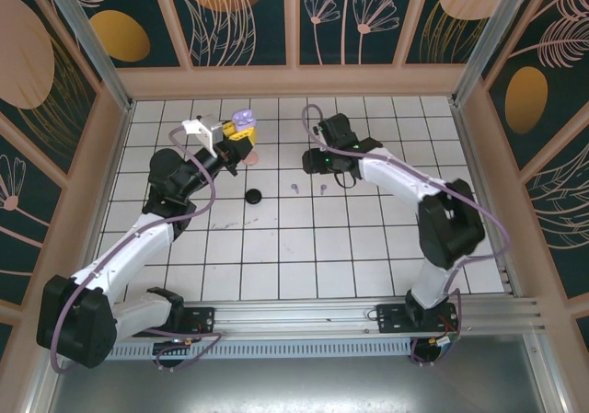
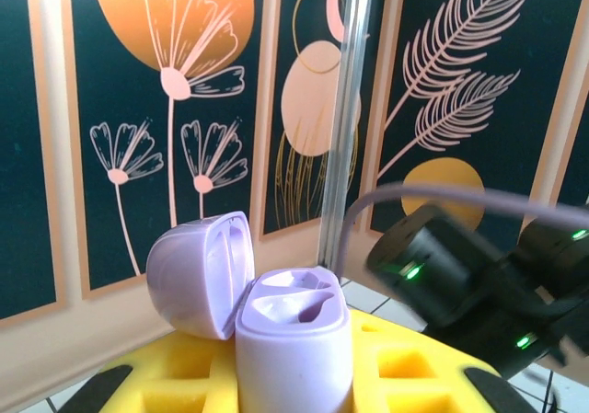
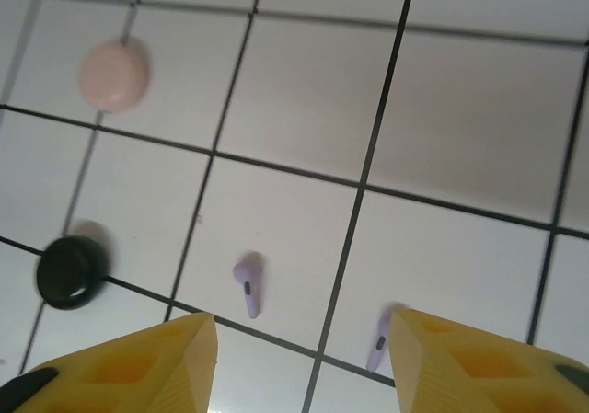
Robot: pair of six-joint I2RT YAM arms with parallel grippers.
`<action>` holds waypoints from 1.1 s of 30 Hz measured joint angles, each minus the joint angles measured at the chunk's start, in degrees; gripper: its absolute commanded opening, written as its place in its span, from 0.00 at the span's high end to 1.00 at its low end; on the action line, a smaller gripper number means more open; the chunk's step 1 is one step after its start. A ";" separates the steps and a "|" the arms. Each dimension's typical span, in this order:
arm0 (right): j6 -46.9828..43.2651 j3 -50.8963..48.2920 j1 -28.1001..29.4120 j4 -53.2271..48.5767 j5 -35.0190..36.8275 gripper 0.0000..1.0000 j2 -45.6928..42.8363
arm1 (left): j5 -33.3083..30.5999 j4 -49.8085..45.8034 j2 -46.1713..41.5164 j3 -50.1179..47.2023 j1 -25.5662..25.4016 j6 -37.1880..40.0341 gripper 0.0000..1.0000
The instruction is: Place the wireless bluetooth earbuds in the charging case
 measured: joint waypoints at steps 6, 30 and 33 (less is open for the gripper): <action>0.13 7.06 1.44 -3.58 -0.28 0.47 10.40 | -0.68 1.70 -0.63 -0.42 0.00 -0.90 1.00; -1.11 16.52 6.25 -9.29 -0.50 0.57 22.01 | -1.92 3.82 -2.10 -1.16 0.00 -1.31 1.00; -1.40 16.87 6.51 -9.64 0.02 0.58 22.62 | -1.92 3.82 -2.10 -1.16 0.00 -1.31 1.00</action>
